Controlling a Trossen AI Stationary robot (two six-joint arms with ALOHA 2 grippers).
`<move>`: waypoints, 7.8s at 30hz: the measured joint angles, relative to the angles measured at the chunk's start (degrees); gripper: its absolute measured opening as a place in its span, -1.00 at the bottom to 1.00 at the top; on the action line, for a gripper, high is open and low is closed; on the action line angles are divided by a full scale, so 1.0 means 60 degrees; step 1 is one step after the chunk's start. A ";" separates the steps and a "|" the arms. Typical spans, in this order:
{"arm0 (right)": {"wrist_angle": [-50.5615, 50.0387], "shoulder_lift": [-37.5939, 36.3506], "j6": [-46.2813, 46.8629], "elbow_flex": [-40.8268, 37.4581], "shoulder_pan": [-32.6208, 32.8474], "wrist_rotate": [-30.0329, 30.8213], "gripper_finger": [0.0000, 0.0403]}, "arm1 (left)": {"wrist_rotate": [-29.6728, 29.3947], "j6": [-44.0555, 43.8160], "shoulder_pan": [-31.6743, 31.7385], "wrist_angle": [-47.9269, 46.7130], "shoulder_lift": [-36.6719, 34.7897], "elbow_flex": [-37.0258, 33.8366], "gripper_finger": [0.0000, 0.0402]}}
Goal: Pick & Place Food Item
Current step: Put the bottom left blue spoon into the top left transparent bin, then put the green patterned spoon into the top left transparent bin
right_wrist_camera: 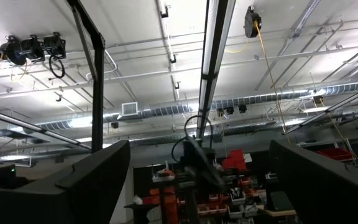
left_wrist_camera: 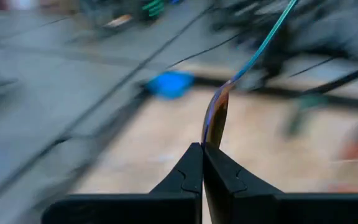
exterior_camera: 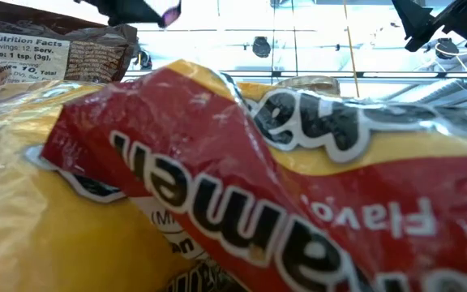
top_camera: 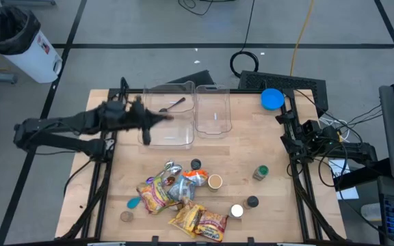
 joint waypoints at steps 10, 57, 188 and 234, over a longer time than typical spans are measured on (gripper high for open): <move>0.0004 0.0000 0.0000 0.0000 0.0000 0.0000 0.89 | -0.1048 0.1758 0.3608 -0.1310 0.2132 0.0456 -0.98; 0.0004 0.0000 0.0000 -0.0007 0.0000 0.0000 0.89 | -0.1862 0.0576 0.5008 -0.0637 0.5864 0.0446 -0.65; -0.0004 0.0004 0.0000 0.0000 0.0000 -0.0002 0.89 | -0.0007 -0.8479 -0.3782 -0.1045 0.4828 -0.2181 -0.57; -0.0001 0.0002 0.0001 -0.0004 0.0000 0.0000 0.89 | 0.0970 -1.0768 -0.4704 -0.4219 0.4806 -0.2161 -0.57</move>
